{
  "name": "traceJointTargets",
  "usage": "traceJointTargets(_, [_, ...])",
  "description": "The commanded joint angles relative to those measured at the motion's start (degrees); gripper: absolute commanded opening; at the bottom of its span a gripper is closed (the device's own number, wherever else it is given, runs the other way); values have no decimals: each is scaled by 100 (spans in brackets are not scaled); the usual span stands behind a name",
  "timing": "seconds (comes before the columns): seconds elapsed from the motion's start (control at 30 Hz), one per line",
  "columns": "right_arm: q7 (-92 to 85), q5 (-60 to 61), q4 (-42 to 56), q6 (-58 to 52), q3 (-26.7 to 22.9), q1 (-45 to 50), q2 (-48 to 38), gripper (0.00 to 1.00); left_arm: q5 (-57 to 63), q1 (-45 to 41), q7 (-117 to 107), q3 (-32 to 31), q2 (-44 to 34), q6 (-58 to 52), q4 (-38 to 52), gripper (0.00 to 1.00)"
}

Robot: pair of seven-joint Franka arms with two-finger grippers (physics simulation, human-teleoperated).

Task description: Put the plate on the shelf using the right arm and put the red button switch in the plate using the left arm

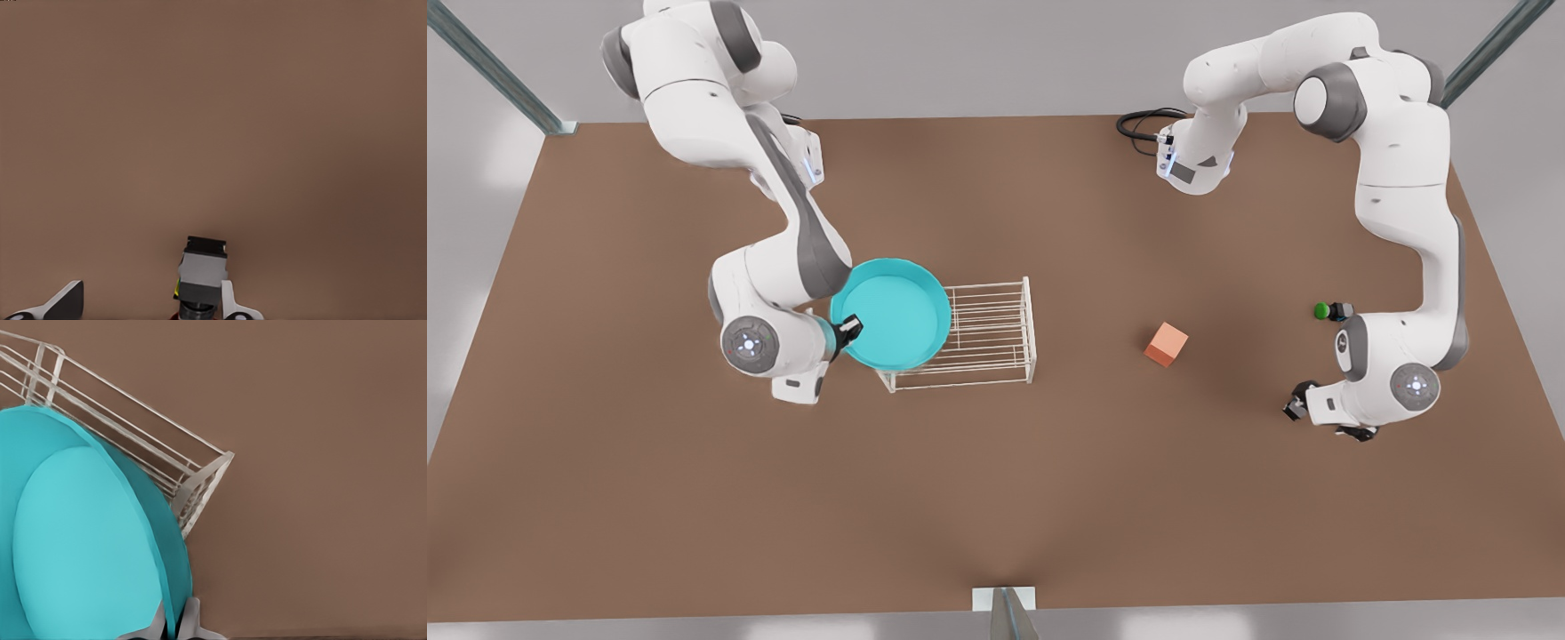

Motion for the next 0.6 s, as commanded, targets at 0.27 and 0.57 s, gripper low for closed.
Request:
traceJointTargets(0.27, [4071,-84,-171,1048,-6,689,8,18,7,1,85,26,-114,326,-318,100])
traceJointTargets(0.57, [4529,-75,-171,1013,3,1032,17,72,7,-17,-108,26,-176,730,-713,100])
